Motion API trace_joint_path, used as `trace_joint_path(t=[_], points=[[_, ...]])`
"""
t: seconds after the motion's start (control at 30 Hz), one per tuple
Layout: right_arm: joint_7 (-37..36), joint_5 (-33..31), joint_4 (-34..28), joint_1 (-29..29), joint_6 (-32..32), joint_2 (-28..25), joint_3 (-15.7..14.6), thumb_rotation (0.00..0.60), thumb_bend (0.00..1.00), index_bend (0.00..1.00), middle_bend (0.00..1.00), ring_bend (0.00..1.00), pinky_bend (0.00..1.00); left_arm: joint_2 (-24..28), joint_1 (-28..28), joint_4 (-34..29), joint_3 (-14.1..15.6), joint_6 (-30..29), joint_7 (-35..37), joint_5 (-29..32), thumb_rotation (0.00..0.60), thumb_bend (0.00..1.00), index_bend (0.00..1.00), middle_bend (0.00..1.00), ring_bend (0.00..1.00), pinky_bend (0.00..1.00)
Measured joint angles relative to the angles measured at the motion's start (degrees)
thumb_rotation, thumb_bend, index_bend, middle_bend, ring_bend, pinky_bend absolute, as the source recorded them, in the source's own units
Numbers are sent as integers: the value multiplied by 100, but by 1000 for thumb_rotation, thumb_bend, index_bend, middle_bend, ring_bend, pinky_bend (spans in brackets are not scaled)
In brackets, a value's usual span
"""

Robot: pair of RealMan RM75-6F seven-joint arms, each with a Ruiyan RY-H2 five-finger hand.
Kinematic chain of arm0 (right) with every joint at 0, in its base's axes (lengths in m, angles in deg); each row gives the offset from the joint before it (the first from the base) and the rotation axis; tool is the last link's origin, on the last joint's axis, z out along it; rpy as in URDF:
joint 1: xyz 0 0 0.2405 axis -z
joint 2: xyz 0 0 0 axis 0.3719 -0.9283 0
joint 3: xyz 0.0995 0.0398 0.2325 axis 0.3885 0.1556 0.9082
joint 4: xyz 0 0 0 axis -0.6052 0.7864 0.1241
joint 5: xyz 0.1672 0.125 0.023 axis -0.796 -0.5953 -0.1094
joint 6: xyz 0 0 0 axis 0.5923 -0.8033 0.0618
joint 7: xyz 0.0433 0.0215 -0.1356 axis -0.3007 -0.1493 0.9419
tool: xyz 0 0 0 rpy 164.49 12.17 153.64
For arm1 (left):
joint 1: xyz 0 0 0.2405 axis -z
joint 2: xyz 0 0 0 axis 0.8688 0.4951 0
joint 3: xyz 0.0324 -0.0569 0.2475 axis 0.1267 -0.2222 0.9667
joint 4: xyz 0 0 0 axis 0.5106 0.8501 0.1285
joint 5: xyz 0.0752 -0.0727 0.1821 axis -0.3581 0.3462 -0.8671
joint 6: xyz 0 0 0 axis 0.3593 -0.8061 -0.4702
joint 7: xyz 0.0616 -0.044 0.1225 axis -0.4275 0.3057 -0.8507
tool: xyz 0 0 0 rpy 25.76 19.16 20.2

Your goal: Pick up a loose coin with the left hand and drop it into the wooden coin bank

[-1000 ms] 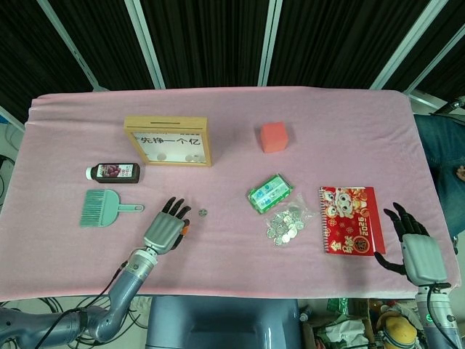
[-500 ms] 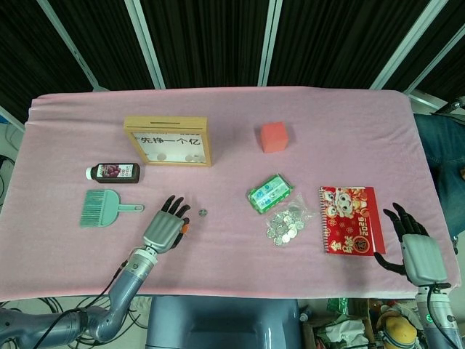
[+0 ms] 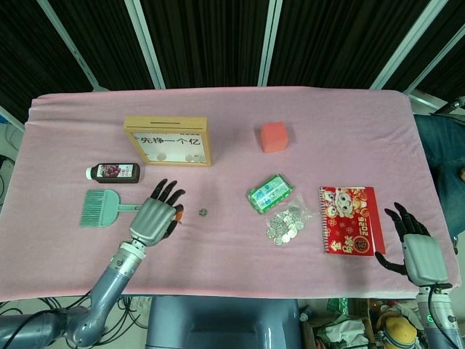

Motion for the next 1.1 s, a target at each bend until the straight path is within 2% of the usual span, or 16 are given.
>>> trace_joint_path(t=[0.13,0.27,0.4,0.53,0.67,0.8,0.97,1.1], points=[[15,-37,-14,2,0,6,13,600,146,139,22,102,193,745,68,-840,-336,-110,-368,254,600,466,615,183,0,0],[33,-47,-43,2,10,8,11,600,147,140,22,102,194,1512,190,-1436,-745,-123,-582,819,600,466,615,183,0,0],[35,-97,-70,10,21,24,12,600,147,140,22,101,194,2095,416,-1722,-1179,2,-656,1761,600,466,614,183,0,0],[38,-176,-103,8,53,31,35,600,148,139,22,102,194,2598,793,-1756,-1562,190,-750,2770,600,466,614,184,0,0],[39,-182,-104,10,39,20,48,600,149,140,22,101,194,2967,1285,-1578,-1855,453,-818,3727,600,466,615,185,0,0],[53,-186,-95,12,33,23,52,600,151,140,23,101,193,3213,1842,-1065,-2043,872,-837,4496,600,466,615,183,0,0],[95,-188,-71,13,0,48,68,600,151,140,24,101,194,3255,2324,-267,-2021,1387,-856,4940,600,466,614,179,0,0],[121,-244,-74,20,-3,66,82,600,151,140,24,102,194,3172,2835,513,-1824,1920,-950,5537,600,466,610,175,0,0]])
